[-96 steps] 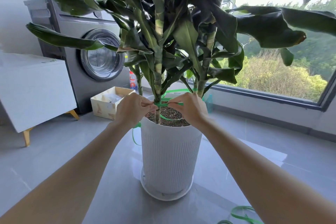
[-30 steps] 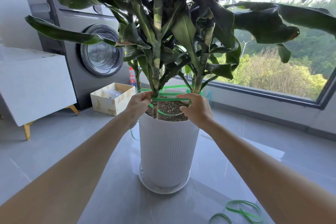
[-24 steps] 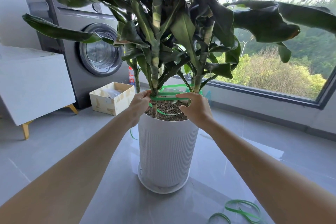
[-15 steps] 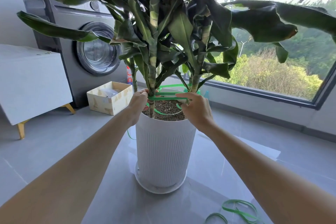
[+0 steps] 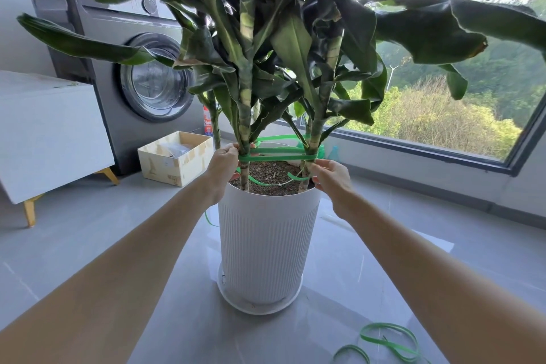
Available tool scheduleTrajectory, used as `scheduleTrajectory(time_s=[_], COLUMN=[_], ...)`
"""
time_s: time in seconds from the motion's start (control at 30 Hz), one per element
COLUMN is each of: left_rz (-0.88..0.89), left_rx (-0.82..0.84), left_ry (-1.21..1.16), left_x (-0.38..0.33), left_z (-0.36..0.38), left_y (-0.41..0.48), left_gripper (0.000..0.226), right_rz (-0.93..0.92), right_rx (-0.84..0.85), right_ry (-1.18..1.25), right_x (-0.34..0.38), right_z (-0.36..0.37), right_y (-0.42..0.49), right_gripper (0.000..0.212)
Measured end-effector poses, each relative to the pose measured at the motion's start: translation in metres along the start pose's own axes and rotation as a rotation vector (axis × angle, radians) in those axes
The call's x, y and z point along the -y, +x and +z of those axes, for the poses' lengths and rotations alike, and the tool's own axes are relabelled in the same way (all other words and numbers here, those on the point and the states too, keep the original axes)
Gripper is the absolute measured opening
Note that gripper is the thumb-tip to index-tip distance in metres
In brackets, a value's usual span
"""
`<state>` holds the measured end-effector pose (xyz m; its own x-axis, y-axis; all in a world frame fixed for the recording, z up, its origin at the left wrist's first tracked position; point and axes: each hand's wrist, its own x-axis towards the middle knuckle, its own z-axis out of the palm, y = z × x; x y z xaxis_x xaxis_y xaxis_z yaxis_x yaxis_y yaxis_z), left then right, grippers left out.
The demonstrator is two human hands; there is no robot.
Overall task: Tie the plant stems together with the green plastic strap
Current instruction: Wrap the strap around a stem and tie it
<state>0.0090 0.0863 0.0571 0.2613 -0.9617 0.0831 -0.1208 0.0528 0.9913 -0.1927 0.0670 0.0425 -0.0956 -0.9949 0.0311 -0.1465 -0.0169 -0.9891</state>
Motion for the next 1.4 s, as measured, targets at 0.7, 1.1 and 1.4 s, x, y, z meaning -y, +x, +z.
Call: scheduleTrajectory(time_s=[0.7, 1.1, 1.4], left_rz=[0.017, -0.014, -0.051], left_rx=[-0.026, -0.03, -0.036], left_ry=[-0.01, -0.032, -0.024], left_x=[0.005, 0.002, -0.002], left_z=[-0.001, 0.0, 0.0], left_y=[0.002, -0.002, -0.007], left_gripper=[0.044, 0.039, 0.034], right_rz=[-0.062, -0.078, -0.071], right_rx=[-0.246, -0.282, -0.309], right_ry=[0.216, 0.258, 0.289], right_x=[0.019, 0.013, 0.014], right_z=[-0.003, 0.004, 0.006], right_y=[0.023, 0.015, 0.008], right_gripper=[0.01, 0.007, 0.005])
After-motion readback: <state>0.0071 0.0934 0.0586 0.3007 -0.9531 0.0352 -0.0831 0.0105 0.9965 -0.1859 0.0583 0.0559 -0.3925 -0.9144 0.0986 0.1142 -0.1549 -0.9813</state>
